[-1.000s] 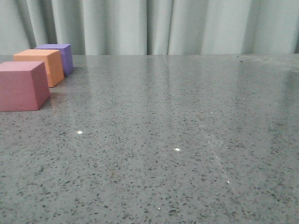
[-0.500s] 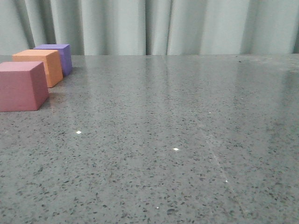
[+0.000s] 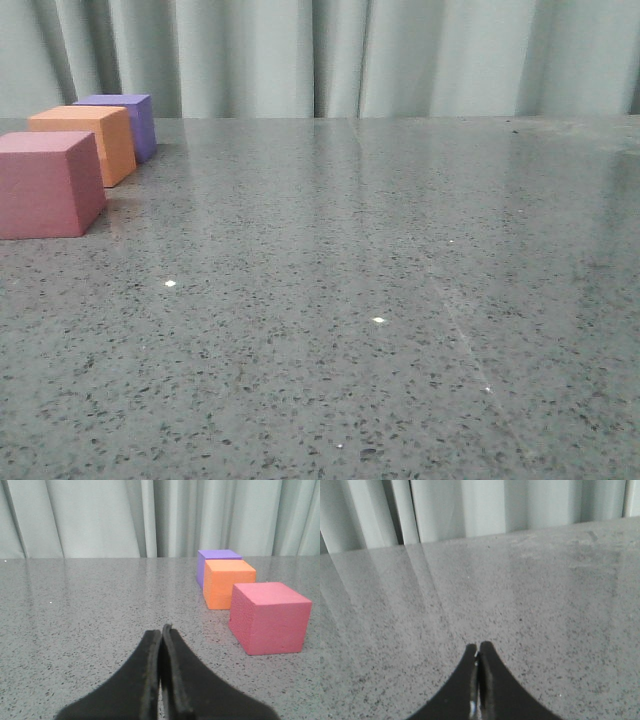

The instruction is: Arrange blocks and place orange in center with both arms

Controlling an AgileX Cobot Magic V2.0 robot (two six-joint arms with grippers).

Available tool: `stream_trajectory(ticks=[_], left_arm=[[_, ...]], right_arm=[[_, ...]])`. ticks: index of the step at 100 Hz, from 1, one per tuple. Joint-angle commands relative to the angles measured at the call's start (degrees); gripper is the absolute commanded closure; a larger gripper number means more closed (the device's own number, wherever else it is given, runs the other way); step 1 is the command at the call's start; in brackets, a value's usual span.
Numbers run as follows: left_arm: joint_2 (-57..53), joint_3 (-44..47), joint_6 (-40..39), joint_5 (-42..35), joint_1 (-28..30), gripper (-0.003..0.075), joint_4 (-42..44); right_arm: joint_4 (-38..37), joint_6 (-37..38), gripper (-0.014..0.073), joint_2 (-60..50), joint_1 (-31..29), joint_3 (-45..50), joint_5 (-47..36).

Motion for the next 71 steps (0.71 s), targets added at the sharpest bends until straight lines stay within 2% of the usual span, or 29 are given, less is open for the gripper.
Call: stream_trajectory(ticks=[1, 71], left_arm=[[-1.93, 1.19, -0.43, -4.2, -0.27, 0.0739, -0.06], [-1.93, 1.19, -0.43, -4.2, -0.27, 0.0739, -0.06]], right_arm=[[-0.93, -0.74, 0.0715, -0.93, -0.43, -0.33, -3.11], [-0.93, -0.74, 0.0715, -1.59, -0.5, -0.33, -2.64]])
